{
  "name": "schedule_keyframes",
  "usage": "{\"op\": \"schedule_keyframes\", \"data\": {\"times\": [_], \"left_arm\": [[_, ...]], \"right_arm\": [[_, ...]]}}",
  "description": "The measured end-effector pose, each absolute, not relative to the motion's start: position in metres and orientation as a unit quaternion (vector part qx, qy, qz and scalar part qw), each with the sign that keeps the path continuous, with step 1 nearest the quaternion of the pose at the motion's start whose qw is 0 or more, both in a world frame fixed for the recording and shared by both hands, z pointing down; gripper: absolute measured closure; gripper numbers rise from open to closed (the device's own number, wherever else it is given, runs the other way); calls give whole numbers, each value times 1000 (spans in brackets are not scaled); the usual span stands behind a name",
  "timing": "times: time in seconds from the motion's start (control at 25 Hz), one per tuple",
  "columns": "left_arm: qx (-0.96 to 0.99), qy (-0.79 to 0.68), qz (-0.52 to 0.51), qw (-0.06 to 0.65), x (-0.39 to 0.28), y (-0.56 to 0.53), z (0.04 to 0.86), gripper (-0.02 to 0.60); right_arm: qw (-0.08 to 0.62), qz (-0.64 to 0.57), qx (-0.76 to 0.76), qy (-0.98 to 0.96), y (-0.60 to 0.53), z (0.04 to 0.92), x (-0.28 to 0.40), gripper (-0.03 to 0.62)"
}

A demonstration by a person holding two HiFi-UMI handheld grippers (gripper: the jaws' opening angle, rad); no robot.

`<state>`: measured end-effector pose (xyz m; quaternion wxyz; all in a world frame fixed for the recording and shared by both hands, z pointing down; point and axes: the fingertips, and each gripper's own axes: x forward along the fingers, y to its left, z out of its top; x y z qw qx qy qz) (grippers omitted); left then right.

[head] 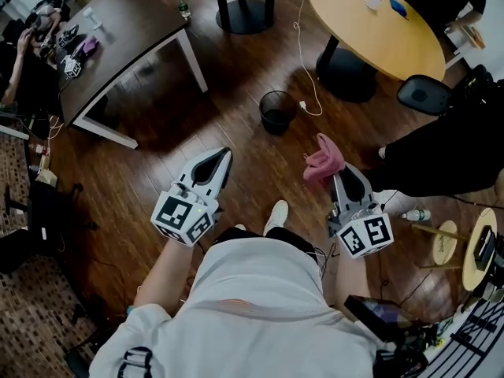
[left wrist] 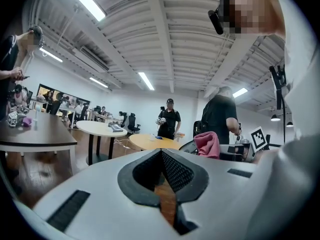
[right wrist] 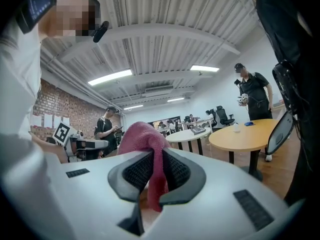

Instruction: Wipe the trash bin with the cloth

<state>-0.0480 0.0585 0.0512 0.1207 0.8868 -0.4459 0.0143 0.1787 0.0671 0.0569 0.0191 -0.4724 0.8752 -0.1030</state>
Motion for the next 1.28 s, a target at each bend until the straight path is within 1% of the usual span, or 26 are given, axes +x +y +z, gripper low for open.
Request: {"op": "schedule_keyframes", "data": {"times": [0.32,0.48,0.76,0.88,1.0,1.28], "left_arm": [[870,-485,2,90,-10,-18,26,571],[869,-486,7,88,-5,-32,32,571],[879,-466,12,96,-19,-68,53,571],[883,-459,13,94,-22,-89,78,571],[884,-456,16,98,-27,-107,121,571],[877,-472,10,90,-33,-153,251,571]], "right_arm": [[29,-105,-452,886,-12,65,228,549],[29,-121,-448,885,-23,81,228,549],[21,-130,-470,873,-49,100,214,549],[16,-130,-473,871,-65,124,208,549],[16,-136,-473,870,-84,163,204,549],[21,-132,-499,856,-136,292,221,549]]}}
